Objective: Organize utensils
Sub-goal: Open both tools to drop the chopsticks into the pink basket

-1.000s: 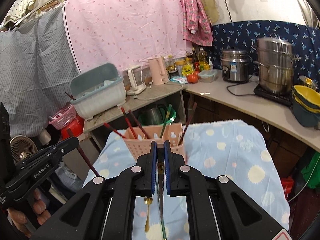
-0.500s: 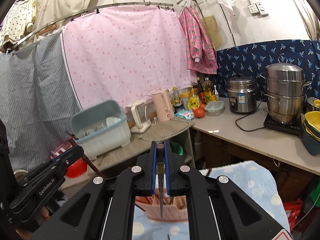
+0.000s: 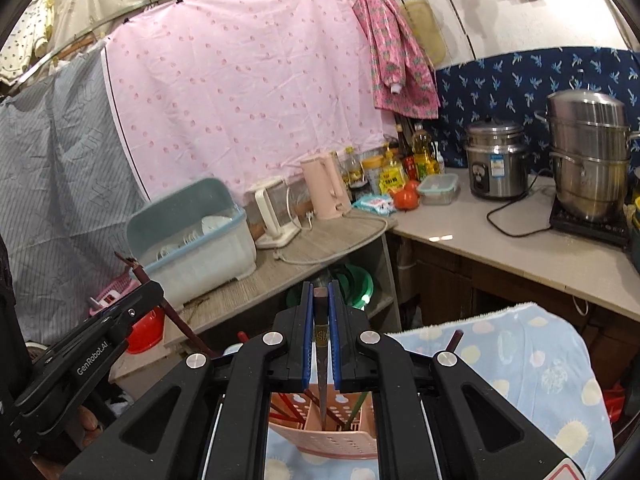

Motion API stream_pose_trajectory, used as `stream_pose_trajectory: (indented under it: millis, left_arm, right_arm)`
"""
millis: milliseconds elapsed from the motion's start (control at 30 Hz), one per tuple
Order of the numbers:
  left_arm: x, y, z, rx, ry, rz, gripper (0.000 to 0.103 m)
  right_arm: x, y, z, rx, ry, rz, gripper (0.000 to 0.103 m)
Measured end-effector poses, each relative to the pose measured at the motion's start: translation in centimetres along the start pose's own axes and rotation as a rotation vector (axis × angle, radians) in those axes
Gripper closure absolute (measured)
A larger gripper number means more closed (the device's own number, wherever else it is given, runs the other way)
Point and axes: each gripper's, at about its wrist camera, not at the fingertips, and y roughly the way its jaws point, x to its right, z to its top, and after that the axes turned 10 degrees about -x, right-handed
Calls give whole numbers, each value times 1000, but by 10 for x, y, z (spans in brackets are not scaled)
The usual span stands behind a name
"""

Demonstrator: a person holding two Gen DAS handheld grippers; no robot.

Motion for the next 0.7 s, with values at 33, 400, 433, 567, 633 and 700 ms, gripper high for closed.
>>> stream_pose_trajectory:
  millis: [33, 400, 433, 567, 633, 700]
  left_arm:
    - [-1, 4, -3, -10, 0, -1, 96]
    - [-6, 20, -27, -41, -13, 47, 49]
    - [-5, 21, -28, -48, -9, 47, 49]
    - [-3, 20, -33, -65, -8, 48, 49]
    - [-2, 19, -35, -70, -6, 47, 49]
    - [-1, 17, -38, -74, -2, 51, 49]
  right_arm:
    - [2, 6, -3, -15, 1, -1, 96]
    - [7, 21, -29, -42, -8, -66, 50]
    - [7, 20, -31, -45, -11, -67, 50]
    - [7, 17, -36, -51, -16, -68, 50]
    - [6, 14, -39, -53, -16, -67, 50]
    - [7, 10, -42, -54, -16, -66, 50]
